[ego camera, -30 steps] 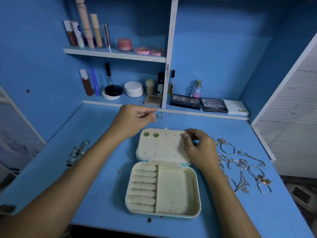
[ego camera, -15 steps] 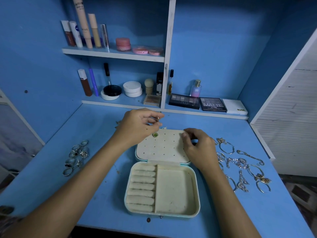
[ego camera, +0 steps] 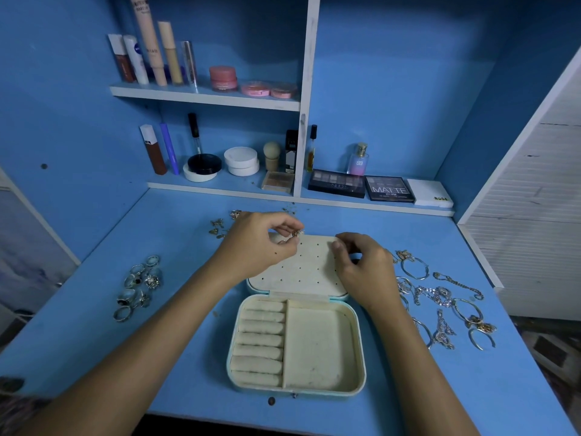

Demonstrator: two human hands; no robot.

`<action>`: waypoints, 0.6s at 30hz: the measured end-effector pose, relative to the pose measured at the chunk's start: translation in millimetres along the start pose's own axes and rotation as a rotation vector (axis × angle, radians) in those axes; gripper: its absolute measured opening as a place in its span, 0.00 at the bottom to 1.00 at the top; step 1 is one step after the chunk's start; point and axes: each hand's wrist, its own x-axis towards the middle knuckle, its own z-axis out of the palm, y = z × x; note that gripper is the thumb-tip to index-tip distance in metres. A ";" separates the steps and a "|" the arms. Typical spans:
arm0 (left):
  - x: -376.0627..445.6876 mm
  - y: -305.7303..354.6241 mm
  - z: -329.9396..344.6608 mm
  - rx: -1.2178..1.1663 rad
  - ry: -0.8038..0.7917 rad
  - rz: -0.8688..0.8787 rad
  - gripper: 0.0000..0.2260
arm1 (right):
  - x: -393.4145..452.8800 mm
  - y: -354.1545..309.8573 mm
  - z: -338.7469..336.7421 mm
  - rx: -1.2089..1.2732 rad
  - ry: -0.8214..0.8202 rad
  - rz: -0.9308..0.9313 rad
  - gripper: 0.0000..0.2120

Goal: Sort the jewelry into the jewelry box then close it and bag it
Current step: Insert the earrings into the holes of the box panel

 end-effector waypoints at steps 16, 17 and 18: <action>5.9 -27.4 16.0 0.146 0.019 0.049 0.09 | -0.4 -1.7 -1.2 -0.002 -0.008 0.003 0.08; 5.8 -28.1 16.1 0.140 0.019 0.049 0.09 | -0.4 -1.6 -1.3 -0.004 -0.008 0.003 0.07; 5.7 -28.4 16.1 0.135 0.020 0.050 0.08 | -0.4 -1.7 -1.5 -0.005 -0.009 0.005 0.07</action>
